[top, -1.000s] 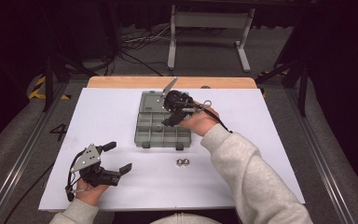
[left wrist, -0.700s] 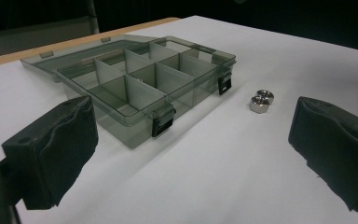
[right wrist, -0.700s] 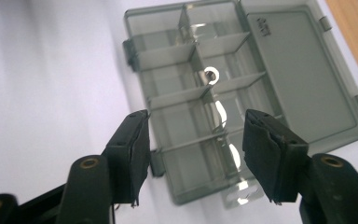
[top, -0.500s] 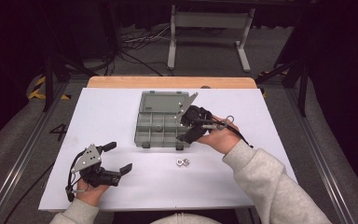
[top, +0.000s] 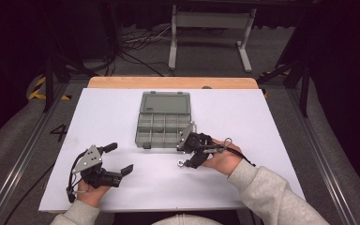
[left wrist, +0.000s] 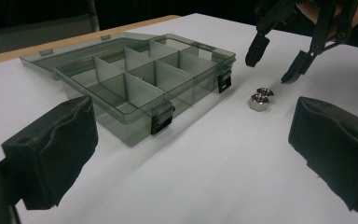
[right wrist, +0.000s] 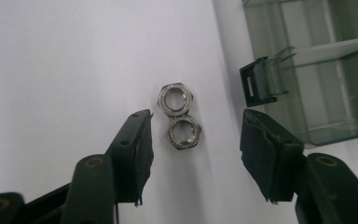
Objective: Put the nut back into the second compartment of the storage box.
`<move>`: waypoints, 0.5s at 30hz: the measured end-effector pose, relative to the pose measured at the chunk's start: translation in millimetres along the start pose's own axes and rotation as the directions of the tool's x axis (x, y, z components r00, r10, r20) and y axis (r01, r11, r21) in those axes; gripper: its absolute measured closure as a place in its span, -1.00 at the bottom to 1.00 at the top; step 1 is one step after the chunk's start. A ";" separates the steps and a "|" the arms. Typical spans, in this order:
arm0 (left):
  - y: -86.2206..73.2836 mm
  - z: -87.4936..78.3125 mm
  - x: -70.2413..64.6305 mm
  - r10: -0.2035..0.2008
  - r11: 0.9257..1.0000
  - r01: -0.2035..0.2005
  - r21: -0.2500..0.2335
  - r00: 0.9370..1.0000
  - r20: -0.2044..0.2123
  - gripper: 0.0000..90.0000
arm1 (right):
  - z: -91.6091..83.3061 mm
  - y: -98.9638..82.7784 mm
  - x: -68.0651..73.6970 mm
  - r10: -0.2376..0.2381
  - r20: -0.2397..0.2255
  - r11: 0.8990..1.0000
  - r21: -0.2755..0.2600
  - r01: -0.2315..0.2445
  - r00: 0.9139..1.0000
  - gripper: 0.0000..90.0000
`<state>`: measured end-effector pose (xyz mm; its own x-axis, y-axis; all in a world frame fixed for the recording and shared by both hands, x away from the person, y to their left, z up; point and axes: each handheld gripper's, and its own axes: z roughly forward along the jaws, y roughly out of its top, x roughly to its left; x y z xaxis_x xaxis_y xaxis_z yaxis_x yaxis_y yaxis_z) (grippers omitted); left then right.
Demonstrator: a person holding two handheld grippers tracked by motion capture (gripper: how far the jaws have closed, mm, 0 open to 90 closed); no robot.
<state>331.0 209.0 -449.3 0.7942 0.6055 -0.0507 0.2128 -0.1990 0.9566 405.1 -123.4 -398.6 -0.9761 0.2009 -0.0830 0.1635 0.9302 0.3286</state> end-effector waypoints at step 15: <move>0.0 -0.9 1.3 0.002 1.000 -0.002 -0.003 1.000 0.000 -0.95 | 26.2 -1.5 0.5 0.002 -0.067 0.998 0.067 0.003 0.998 0.39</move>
<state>331.5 210.5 -449.1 0.7944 0.6054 -0.0489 0.2099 -0.1981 0.9574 408.1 -116.6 -423.8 -0.9832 0.1816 -0.0194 0.1701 0.9492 0.2649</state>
